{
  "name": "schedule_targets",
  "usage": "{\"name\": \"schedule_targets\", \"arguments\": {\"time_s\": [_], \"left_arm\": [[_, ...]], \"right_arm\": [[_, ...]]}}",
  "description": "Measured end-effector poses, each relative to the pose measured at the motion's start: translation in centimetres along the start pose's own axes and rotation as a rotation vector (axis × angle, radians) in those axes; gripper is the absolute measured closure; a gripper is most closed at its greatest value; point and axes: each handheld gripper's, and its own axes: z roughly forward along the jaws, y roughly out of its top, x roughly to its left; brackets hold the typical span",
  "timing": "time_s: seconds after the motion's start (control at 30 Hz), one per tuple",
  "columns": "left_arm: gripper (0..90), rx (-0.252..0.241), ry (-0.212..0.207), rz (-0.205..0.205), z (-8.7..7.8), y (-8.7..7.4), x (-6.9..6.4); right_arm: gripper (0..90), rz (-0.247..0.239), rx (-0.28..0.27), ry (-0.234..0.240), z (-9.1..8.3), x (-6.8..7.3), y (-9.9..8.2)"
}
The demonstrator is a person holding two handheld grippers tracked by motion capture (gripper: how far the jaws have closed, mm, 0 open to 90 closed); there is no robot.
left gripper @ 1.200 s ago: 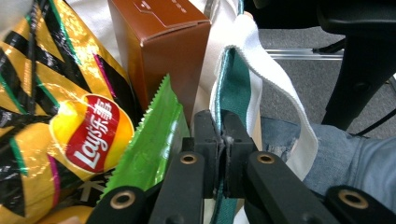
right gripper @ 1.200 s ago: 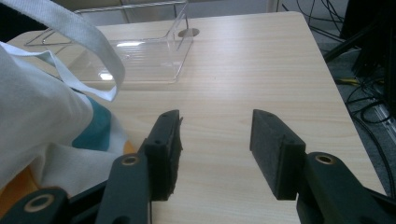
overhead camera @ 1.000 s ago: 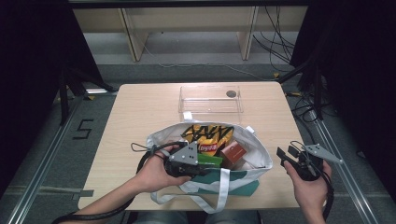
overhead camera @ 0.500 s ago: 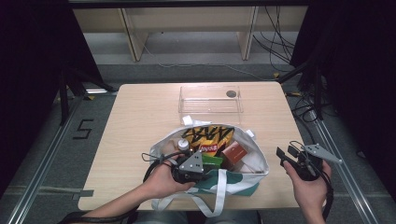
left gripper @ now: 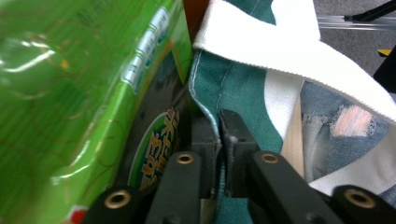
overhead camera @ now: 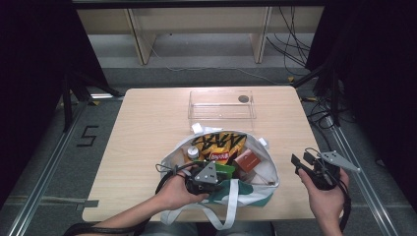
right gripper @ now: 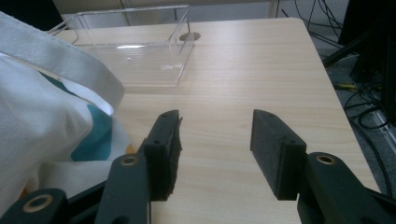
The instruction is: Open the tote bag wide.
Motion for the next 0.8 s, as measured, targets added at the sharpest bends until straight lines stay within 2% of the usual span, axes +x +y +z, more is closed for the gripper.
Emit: {"name": "schedule_targets", "arguments": {"time_s": [0.03, 0.07, 0.13, 0.17, 0.2, 0.27, 0.37, 0.43, 0.53, 0.57, 0.6, 0.63, 0.67, 0.7, 0.77, 0.8], "left_arm": [[79.5, -0.009, 0.002, 0.001, -0.3, 0.1, -0.1], [75.7, -0.027, 0.002, 0.001, -0.7, 0.3, -0.2], [71.1, -0.037, 0.002, -0.006, -1.0, 0.4, -0.3], [68.7, -0.053, 0.004, -0.011, -1.3, 0.6, -0.4], [68.7, -0.063, 0.000, -0.024, -1.6, 0.7, -0.5], [62.8, -0.087, -0.002, -0.030, -2.5, 1.0, -0.7], [58.6, -0.127, -0.004, -0.055, -4.0, 1.1, -0.8], [56.2, -0.155, -0.011, -0.071, -5.1, 1.2, -0.7], [55.9, -0.208, 0.021, -0.088, -7.1, 1.2, -0.4], [55.9, -0.218, 0.037, -0.090, -7.9, 1.2, -0.2], [55.9, -0.229, 0.053, -0.091, -8.6, 1.2, 0.0], [55.9, -0.246, 0.070, -0.086, -9.3, 1.2, 0.3], [55.9, -0.262, 0.088, -0.099, -10.0, 1.1, 0.6], [56.2, -0.277, 0.107, -0.100, -10.7, 1.0, 1.0], [57.0, -0.328, 0.157, -0.119, -12.0, 0.7, 1.7], [57.5, -0.344, 0.177, -0.136, -12.6, 0.5, 2.0]], "right_arm": [[52.8, -0.006, -0.004, 0.007, -0.1, 0.0, 0.2], [52.8, 0.016, -0.016, 0.017, -0.3, 0.2, 0.5], [52.8, 0.007, -0.020, 0.018, -0.5, 0.3, 0.7], [52.9, 0.013, -0.031, 0.043, -0.8, 0.7, 1.2], [52.9, 0.013, -0.031, 0.043, -0.8, 0.7, 1.2], [52.9, -0.004, -0.051, 0.061, -1.3, 1.4, 2.0], [53.4, -0.019, -0.073, 0.107, -1.8, 2.2, 2.8], [54.0, -0.031, -0.081, 0.154, -2.1, 2.7, 3.4], [55.4, -0.015, -0.087, 0.179, -2.3, 3.4, 3.8], [55.9, -0.051, -0.096, 0.195, -2.4, 3.4, 4.0], [56.2, -0.039, -0.086, 0.202, -2.6, 3.8, 4.2], [57.2, -0.064, -0.089, 0.230, -2.6, 4.1, 4.4], [57.5, -0.062, -0.084, 0.241, -2.6, 4.3, 4.6], [57.5, -0.092, -0.090, 0.248, -2.5, 4.4, 4.7], [57.6, -0.098, -0.086, 0.253, -2.5, 4.5, 4.8], [58.2, -0.081, -0.082, 0.263, -2.6, 4.8, 5.1]]}}
